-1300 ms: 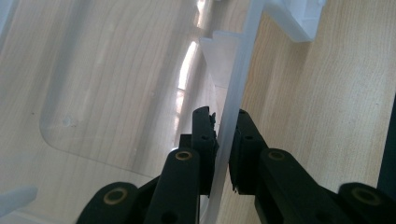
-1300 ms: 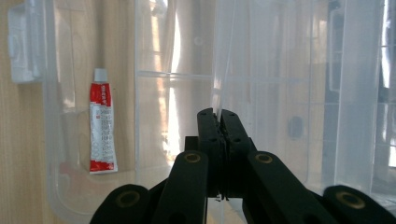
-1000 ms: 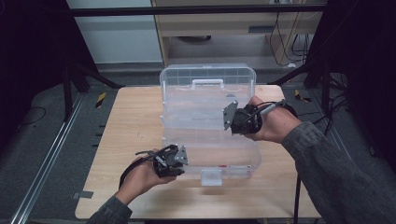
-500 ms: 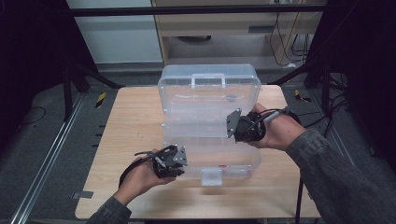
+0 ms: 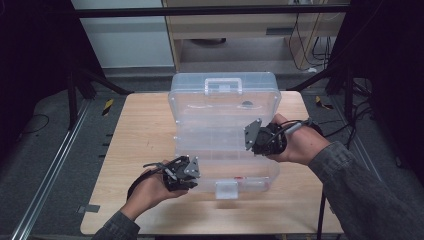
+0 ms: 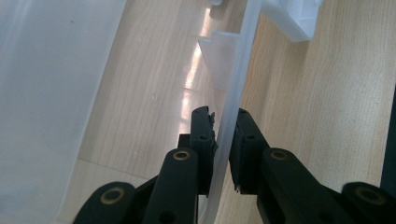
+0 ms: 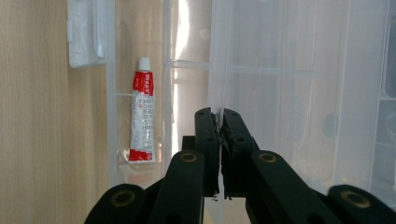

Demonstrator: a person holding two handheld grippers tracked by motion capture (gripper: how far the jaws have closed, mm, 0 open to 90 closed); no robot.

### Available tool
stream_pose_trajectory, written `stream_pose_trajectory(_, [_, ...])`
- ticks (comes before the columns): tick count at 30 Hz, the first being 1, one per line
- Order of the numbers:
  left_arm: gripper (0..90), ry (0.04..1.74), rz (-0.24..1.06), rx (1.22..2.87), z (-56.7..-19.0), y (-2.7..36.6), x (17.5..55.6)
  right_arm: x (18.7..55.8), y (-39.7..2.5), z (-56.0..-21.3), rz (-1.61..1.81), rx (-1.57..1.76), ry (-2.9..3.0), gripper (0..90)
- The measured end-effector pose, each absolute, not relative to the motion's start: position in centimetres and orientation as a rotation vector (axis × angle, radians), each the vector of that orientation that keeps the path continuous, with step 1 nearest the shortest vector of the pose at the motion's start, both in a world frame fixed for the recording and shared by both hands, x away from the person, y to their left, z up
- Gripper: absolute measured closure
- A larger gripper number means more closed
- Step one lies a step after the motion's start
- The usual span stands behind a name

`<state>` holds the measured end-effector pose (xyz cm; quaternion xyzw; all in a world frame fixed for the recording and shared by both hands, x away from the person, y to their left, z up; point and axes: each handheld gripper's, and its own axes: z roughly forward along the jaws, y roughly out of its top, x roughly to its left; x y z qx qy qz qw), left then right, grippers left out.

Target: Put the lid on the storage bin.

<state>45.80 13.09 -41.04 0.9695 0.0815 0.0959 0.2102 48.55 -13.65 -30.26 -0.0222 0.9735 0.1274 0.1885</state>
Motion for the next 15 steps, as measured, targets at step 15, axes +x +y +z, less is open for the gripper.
stream_pose_trajectory(15, [87.8,0.33,0.275,2.307,-34.9,17.4,43.5,48.4,-13.7,-30.3,0.355,-0.062,2.726,85.3])
